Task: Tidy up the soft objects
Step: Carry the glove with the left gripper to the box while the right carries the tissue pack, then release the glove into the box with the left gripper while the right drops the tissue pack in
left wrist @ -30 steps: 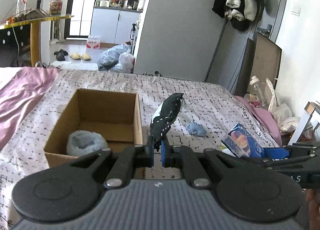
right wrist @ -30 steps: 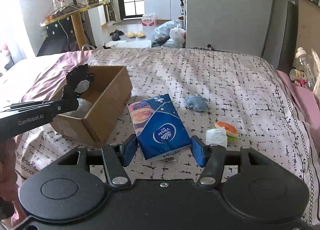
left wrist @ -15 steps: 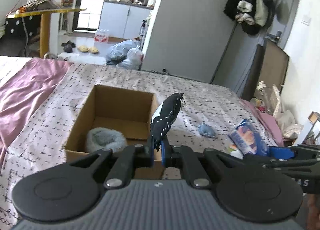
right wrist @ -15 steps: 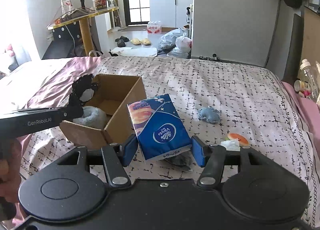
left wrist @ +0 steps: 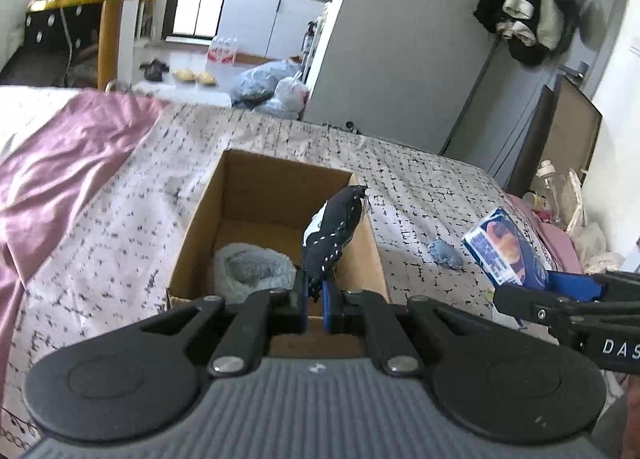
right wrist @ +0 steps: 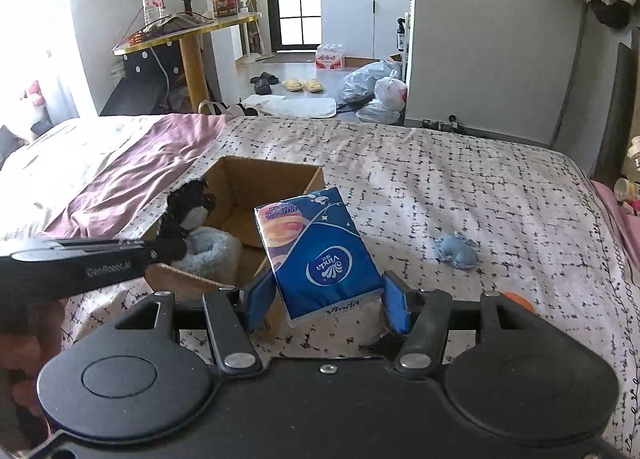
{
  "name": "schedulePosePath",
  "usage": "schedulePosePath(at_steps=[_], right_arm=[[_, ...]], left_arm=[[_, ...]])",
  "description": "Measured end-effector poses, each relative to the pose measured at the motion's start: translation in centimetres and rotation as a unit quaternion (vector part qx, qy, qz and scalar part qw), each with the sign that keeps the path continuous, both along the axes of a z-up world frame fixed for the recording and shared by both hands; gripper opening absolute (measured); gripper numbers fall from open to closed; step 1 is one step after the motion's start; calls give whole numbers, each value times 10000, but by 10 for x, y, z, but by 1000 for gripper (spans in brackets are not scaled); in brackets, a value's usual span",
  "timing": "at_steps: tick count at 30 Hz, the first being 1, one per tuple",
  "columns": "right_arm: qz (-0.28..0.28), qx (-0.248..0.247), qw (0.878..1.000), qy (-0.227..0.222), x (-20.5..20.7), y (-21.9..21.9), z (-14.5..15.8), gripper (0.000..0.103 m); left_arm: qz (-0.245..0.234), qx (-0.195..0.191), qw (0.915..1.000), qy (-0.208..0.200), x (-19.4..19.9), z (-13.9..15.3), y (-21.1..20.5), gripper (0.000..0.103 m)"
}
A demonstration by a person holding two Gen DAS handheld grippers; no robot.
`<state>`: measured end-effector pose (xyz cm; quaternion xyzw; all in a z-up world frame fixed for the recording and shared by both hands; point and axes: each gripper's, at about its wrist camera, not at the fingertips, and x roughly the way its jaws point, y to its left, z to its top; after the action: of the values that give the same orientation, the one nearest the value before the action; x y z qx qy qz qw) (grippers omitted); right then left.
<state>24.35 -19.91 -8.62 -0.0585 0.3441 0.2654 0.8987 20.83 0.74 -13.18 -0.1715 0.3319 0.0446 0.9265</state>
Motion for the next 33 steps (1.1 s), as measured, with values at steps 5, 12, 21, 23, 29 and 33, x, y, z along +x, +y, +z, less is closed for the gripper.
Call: schedulePosePath(at_steps=[5, 12, 21, 23, 29, 33], right_arm=[[27, -10, 10000, -22, 9, 10, 2, 56], [77, -22, 10000, -17, 20, 22, 2, 56], [311, -65, 9995, 5, 33, 45, 0, 57], [358, -58, 9993, 41, 36, 51, -1, 57], [453, -105, 9989, 115, 42, 70, -7, 57], [459, -85, 9987, 225, 45, 80, -14, 57]], left_arm=[[89, -202, 9998, 25, 10, -7, 7, 6], [17, -360, 9993, 70, 22, -13, -1, 7], [280, -202, 9994, 101, 9, -14, 3, 12], [370, -197, 9991, 98, 6, -13, 9, 12], [674, -69, 9977, 12, -2, -7, 26, 37], [778, -11, 9970, 11, -7, -4, 38, 54]])
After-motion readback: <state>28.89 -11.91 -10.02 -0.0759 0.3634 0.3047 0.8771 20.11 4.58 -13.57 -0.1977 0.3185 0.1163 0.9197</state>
